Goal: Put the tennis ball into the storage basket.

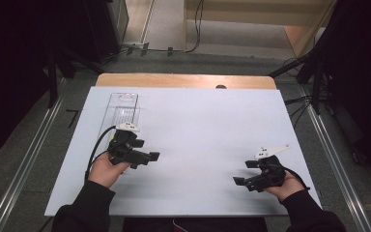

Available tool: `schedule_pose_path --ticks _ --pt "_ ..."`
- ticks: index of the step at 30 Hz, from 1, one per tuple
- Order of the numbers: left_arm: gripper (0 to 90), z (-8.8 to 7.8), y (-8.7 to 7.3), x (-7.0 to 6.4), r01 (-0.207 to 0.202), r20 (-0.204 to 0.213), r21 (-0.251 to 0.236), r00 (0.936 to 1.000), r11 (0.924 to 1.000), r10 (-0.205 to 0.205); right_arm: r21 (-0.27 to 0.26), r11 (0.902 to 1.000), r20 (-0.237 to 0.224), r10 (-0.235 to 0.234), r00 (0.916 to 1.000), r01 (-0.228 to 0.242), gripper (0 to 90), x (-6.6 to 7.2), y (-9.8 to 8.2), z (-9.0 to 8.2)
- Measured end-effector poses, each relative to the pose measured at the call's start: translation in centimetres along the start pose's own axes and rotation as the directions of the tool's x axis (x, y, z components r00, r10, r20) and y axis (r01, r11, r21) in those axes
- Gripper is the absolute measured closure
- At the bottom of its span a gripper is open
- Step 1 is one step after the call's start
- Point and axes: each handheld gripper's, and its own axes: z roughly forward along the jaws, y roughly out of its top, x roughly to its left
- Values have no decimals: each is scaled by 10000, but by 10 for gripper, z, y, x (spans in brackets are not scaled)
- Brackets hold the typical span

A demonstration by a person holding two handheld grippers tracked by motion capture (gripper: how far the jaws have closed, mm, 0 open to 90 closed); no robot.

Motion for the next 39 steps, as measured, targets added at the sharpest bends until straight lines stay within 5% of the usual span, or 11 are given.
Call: schedule_pose_path --ticks 30,39 --pt "174 -4 -39 -7 -751 664 55 9950 9972 746 -37 10000 12 24 10000 -24 129 -1 0 0" --pt "174 -8 -51 -3 -669 1114 193 9917 9976 644 -40 10000 19 41 10000 -41 129 -1 0 0"
